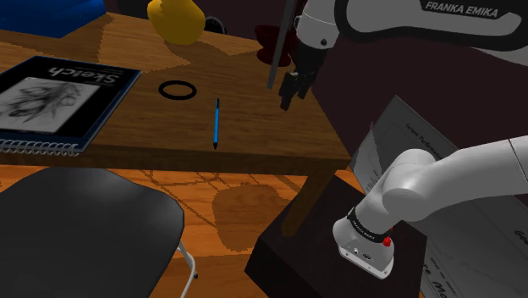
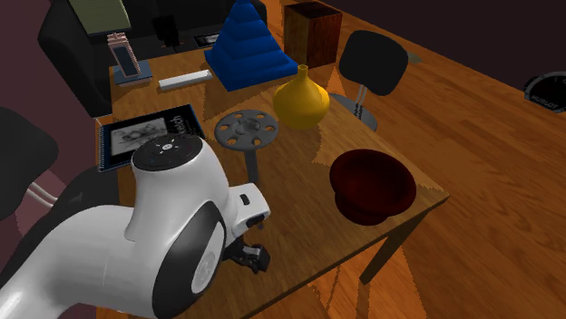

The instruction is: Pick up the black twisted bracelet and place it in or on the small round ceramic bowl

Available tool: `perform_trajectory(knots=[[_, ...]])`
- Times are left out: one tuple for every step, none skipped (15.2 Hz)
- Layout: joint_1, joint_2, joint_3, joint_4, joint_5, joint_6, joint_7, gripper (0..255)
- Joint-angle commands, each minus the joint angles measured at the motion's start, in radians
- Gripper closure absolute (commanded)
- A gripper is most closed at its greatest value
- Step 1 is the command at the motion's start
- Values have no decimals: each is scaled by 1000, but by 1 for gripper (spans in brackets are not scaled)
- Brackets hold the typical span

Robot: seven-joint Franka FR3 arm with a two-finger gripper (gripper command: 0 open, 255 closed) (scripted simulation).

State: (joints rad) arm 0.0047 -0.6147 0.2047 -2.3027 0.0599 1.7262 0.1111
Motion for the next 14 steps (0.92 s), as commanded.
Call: perform_trajectory(knots=[[2, 40, 31, 33, 10, 34, 45, 0], [2, 65, 48, 53, 12, 52, 68, 0], [1, 90, 64, 74, 13, 69, 90, 0], [0, 116, 80, 96, 12, 85, 113, 0], [-2, 143, 96, 119, 10, 101, 136, 0], [-3, 170, 112, 143, 6, 116, 159, 0], [-5, 197, 128, 168, 1, 130, 182, 0], [-7, 225, 144, 194, -6, 144, 206, 0], [-9, 254, 160, 222, -15, 156, 231, 0], [-11, 283, 176, 250, -26, 167, 256, 0], [-14, 312, 191, 280, -38, 178, 281, 0], [-16, 343, 207, 311, -52, 187, 307, 0], [-17, 374, 222, 344, -68, 195, 333, 0], [-18, 406, 237, 378, -86, 201, 360, 0]])
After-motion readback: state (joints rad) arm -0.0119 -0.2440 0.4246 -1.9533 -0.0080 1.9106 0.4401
